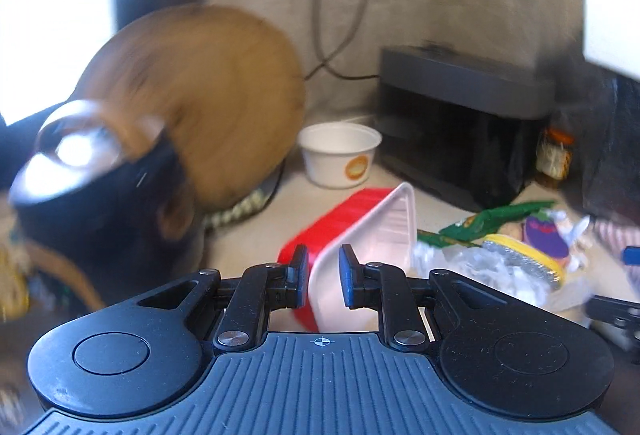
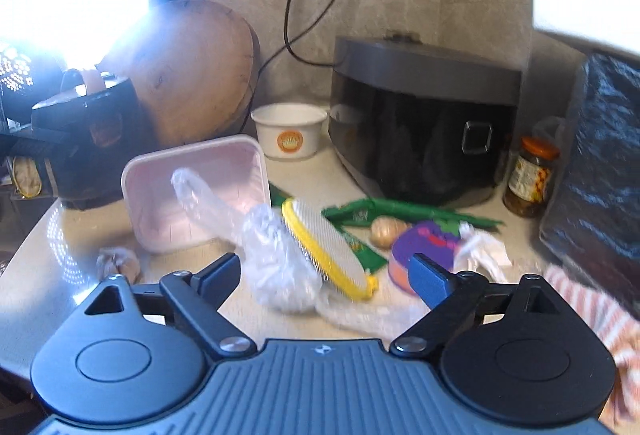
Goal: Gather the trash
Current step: 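Lift the red tray off the counter with the left gripper, then grasp the garlic bulb with the right gripper while the left holds the tray, then lower tray and garlic into the green bin and open both grippers, then raise both grippers out of the bin back to the counter, then grasp the white bowl rim with the left gripper, then grasp the clear plastic bag with the right gripper while the left holds the bowl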
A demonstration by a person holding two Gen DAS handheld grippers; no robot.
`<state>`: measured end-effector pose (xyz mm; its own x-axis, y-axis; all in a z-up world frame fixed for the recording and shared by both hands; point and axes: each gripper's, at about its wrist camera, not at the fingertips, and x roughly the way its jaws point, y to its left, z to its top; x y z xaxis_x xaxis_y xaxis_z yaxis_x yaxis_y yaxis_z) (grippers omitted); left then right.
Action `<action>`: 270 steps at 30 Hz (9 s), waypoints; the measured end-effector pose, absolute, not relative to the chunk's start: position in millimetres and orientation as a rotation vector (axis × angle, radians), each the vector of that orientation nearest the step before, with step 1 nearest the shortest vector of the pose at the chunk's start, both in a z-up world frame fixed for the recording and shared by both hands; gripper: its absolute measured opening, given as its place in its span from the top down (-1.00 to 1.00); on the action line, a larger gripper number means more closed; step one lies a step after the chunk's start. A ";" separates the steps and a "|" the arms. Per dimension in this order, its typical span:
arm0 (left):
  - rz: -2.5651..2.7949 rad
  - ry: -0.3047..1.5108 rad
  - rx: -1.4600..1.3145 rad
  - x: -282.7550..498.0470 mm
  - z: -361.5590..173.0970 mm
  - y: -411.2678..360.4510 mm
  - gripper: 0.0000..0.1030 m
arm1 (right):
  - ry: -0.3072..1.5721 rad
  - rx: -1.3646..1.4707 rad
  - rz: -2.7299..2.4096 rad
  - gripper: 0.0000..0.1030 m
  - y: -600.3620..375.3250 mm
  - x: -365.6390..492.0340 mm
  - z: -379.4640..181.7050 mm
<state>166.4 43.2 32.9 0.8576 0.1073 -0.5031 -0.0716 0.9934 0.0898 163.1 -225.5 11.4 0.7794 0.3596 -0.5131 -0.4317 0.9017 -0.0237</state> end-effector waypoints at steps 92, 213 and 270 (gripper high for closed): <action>-0.210 0.871 -0.090 33.3 -99.5 -119.3 0.77 | 0.847 0.126 0.046 -0.09 -400.7 -106.6 -99.6; -0.062 0.842 -0.250 259.7 -15.4 88.8 0.74 | 0.659 -0.019 0.174 -0.54 -246.3 152.0 0.5; -0.174 0.619 -0.316 273.6 1.5 103.5 0.77 | 0.761 0.034 0.303 0.58 -170.0 207.5 -9.8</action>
<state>273.6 103.5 1.5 0.8018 -0.2533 -0.5412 0.0657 0.9376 -0.3415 207.5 -170.0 -9.8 0.6833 0.2822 -0.6734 -0.2574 0.9562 0.1395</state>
